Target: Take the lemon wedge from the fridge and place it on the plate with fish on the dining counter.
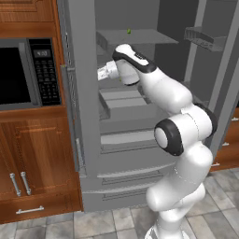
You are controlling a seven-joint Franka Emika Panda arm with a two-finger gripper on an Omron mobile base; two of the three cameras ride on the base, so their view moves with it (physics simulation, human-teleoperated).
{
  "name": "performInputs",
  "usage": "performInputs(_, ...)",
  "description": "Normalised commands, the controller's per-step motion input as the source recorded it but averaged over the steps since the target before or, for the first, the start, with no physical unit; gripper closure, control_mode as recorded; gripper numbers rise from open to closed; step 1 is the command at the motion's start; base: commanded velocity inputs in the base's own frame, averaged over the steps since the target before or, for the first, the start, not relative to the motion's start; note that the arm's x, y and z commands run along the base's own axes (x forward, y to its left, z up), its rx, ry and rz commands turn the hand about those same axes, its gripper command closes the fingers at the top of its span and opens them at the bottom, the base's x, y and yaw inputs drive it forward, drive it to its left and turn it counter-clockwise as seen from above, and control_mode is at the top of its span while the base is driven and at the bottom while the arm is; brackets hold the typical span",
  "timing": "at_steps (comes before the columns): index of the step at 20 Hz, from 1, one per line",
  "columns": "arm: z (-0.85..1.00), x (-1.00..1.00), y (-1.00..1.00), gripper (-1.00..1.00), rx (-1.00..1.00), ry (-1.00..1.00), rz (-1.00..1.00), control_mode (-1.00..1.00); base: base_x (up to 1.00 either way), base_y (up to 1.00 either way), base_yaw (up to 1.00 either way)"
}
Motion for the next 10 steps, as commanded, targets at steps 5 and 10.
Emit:
performInputs(5, -0.03, 0.0, 0.27, -1.0, 0.04, 0.0, 0.0, -1.0, 0.0, 0.0, 0.0)
performInputs(10, 0.09, -0.12, -0.1, -1.0, 0.0, 0.0, 0.0, -1.0, 0.0, 0.0, 0.0)
